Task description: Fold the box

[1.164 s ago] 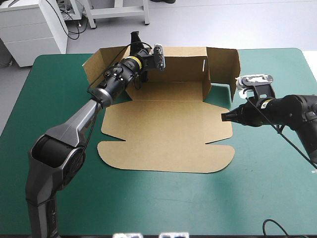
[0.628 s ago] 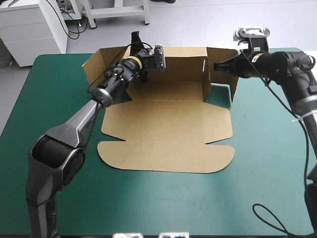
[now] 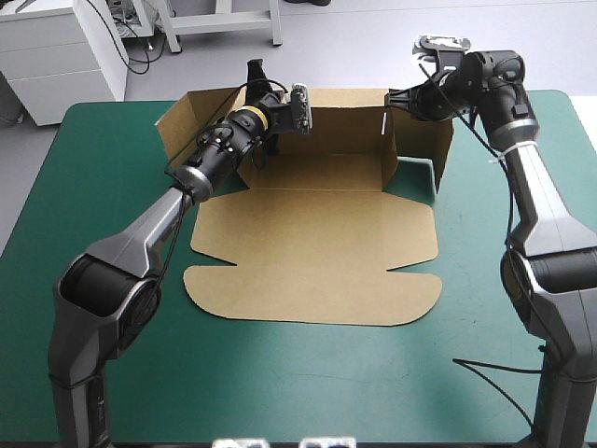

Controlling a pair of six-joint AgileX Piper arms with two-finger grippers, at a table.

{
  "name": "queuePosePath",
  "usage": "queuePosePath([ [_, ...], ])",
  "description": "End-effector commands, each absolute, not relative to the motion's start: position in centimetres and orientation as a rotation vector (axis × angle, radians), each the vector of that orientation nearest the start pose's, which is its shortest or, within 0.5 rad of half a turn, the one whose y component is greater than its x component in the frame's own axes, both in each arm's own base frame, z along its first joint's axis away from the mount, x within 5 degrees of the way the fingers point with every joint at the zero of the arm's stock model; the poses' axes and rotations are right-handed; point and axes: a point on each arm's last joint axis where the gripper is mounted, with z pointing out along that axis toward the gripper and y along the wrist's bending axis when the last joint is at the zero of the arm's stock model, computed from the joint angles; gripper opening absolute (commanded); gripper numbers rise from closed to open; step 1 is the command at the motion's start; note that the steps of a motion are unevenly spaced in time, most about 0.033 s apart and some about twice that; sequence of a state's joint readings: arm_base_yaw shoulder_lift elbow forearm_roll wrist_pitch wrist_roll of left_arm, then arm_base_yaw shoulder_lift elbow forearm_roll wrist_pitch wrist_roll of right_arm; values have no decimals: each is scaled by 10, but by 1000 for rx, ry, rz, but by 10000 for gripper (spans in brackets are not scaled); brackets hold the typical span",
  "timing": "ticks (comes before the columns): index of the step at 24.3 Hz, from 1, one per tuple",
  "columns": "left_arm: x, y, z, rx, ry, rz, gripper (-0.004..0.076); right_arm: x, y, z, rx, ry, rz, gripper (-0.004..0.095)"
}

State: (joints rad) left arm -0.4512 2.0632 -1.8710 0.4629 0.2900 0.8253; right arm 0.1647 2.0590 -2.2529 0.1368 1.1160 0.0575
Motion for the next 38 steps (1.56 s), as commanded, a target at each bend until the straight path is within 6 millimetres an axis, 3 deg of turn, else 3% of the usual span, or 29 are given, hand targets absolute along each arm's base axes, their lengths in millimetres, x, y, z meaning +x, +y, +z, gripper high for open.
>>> queuePosePath([
  [1, 450, -198, 336, 1407, 1456, 643, -8, 443, 85, 412, -115, 2293, 296, -13],
  [7, 450, -198, 336, 1408, 1458, 643, -8, 444, 83, 409, -117, 2305, 264, -14],
  [14, 450, -198, 336, 1407, 1459, 641, -8, 445, 84, 380, -250, 2493, 212, -14],
  [20, 449, -197, 336, 1397, 1472, 632, -8, 441, 93, 383, -232, 2489, 361, -14],
  [23, 449, -197, 336, 1397, 1472, 632, -8, 439, 96, 375, -233, 2522, 398, -14],
  [25, 449, -197, 336, 1397, 1472, 632, -8, 435, 99, 359, -275, 2583, 393, -14],
  [28, 449, -197, 336, 1397, 1472, 632, -8, 411, 99, 344, -403, 2655, 369, -14],
  [33, 449, -197, 336, 1397, 1472, 632, -8, 349, 88, 390, -486, 2564, 352, -14],
  [38, 450, -197, 336, 1398, 1471, 636, -8, 290, 76, 405, -498, 2535, 333, -14],
])
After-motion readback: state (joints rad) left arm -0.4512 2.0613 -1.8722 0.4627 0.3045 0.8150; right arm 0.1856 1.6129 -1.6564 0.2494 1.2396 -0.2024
